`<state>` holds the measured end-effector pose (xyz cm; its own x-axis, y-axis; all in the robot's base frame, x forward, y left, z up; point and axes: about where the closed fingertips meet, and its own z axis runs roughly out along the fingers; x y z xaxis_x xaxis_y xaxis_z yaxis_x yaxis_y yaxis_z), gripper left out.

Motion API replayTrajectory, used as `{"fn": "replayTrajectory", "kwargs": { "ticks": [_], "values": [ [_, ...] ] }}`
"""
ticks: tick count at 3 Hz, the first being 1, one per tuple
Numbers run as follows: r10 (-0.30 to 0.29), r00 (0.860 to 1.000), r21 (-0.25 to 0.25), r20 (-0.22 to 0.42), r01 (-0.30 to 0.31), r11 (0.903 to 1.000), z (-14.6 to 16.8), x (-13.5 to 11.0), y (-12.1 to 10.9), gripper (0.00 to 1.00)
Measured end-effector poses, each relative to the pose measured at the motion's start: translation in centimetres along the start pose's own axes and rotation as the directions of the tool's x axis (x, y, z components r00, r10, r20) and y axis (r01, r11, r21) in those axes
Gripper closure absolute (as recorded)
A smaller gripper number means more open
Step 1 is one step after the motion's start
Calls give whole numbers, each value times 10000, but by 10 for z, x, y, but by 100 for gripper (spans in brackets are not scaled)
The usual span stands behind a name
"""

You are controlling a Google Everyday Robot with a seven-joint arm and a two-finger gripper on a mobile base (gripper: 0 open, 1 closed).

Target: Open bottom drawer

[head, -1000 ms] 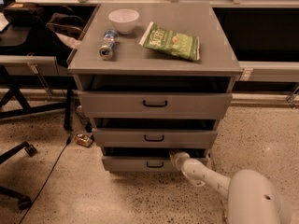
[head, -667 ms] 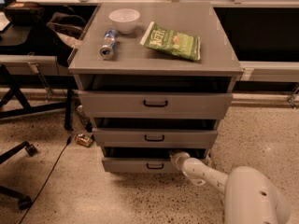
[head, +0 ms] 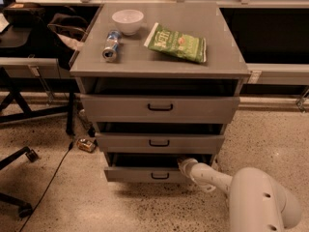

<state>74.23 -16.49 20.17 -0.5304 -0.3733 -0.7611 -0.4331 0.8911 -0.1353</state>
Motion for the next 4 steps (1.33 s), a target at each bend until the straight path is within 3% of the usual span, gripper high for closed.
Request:
{"fn": "replayTrajectory", "kwargs": {
  "ticks": [1, 2, 3, 4],
  "values": [
    [382, 9969, -277, -691, -402, 9988, -17, 26, -3, 100],
    [451, 9958, -342, -802, -480, 9983, -22, 28, -4, 100],
    [969, 9803, -889, -1720, -1135, 9896, -53, 59, -1, 100],
    [975, 9799, -883, -1739, -1141, 9895, -56, 59, 0, 100]
  ]
}}
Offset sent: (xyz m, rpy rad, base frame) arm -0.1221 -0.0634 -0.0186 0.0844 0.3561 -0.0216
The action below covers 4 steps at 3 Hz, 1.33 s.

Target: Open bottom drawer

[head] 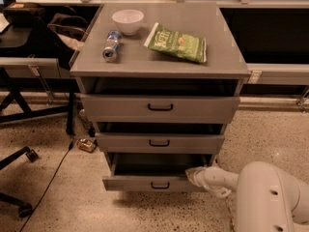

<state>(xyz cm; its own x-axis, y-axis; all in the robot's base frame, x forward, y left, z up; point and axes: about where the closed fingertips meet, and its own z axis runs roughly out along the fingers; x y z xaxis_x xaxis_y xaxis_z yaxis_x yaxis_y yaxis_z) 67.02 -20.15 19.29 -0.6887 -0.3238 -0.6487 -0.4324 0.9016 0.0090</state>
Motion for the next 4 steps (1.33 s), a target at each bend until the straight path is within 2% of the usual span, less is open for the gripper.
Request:
{"fn": "replayTrajectory", "kwargs": {
  "ticks": [1, 2, 3, 4],
  "values": [
    [86, 9996, -93, -273, -88, 9999, -8, 14, 6, 100],
    [85, 9996, -94, -276, -88, 9999, -10, 13, 6, 100],
    [-19, 9980, -355, -636, -4, 9994, -18, 30, 13, 100],
    [-20, 9980, -357, -637, -3, 9994, -21, 28, 14, 100]
  ]
}}
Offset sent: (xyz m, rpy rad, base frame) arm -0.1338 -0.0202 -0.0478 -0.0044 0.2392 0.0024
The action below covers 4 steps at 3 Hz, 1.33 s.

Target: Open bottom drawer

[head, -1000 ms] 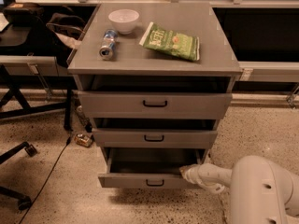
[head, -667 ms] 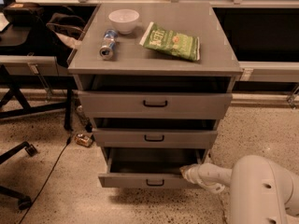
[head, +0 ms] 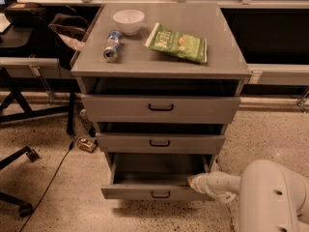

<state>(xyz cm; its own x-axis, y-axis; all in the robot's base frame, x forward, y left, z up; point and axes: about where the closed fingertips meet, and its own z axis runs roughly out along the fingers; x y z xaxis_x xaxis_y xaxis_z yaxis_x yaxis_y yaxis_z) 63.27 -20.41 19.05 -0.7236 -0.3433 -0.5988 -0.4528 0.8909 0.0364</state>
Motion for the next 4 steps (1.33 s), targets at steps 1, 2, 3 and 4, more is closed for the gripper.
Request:
{"fn": "replayTrajectory", "kwargs": {
  "ticks": [1, 2, 3, 4],
  "values": [
    [-323, 9985, -1618, -450, 246, 9865, -6, 17, 31, 100],
    [-324, 9985, -1621, -452, 247, 9865, -6, 17, 31, 100],
    [-431, 9966, -1904, -707, 289, 9813, 1, 26, 38, 100],
    [-430, 9938, -2263, -1022, 189, 9739, 4, 45, 44, 100]
  ]
}}
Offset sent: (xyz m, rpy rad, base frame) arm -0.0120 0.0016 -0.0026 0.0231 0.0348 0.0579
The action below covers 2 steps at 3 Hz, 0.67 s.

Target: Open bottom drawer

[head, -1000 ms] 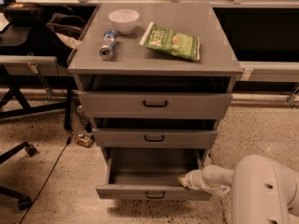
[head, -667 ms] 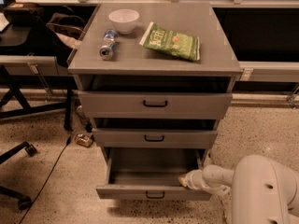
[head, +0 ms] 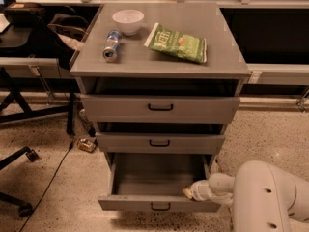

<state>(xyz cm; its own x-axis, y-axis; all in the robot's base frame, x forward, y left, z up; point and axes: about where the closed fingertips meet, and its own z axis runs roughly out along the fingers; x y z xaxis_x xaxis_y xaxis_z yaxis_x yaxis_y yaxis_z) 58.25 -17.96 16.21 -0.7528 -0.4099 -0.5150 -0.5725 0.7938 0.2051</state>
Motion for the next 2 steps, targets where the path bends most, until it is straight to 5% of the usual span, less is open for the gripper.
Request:
{"fn": "replayTrajectory", "kwargs": {
  "ticks": [2],
  "values": [
    [174, 9990, -874, -400, -208, 9960, -1, 41, 22, 100]
  ]
}}
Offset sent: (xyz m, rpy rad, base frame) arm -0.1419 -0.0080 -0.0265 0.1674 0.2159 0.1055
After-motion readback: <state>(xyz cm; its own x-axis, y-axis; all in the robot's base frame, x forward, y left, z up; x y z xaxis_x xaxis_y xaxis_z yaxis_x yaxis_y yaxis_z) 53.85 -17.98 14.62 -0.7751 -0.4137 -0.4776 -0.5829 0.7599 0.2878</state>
